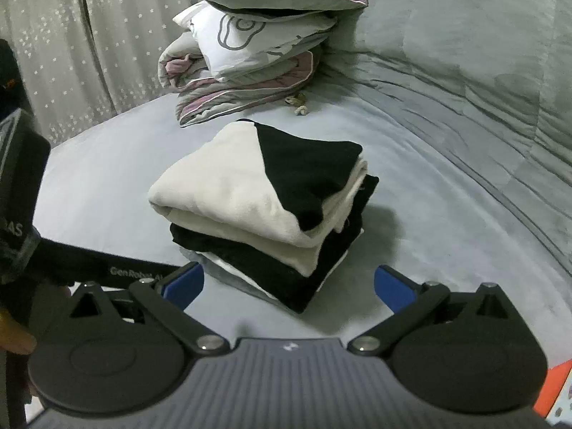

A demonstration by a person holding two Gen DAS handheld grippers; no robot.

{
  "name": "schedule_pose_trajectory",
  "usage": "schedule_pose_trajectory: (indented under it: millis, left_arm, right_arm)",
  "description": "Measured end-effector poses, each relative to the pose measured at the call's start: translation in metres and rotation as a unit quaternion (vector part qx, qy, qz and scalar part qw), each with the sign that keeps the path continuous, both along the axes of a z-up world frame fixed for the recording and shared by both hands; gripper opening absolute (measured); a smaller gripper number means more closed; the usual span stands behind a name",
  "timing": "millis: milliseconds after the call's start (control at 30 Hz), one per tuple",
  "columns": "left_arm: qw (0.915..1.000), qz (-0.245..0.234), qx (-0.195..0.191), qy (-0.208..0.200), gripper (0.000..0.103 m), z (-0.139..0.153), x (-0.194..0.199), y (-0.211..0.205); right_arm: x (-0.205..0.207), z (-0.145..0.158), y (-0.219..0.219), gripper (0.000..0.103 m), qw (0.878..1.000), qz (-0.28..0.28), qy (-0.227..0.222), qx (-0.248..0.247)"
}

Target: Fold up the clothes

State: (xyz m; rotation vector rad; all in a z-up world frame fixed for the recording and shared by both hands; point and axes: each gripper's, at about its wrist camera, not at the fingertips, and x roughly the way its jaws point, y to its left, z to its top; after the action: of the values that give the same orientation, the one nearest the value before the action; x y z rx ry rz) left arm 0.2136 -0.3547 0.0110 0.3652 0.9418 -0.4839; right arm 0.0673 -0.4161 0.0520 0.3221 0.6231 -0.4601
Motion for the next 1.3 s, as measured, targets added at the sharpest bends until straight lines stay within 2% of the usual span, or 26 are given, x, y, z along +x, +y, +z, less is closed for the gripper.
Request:
schedule_pose_trajectory:
  millis: [1300]
  left_arm:
    - [0.9998,-0.005,0.018,0.004,0.102,-0.004,0.002,-0.015]
  right_arm:
    - [0.008,0.000,0.003,0.103,1.000,0.000,0.008,0.006]
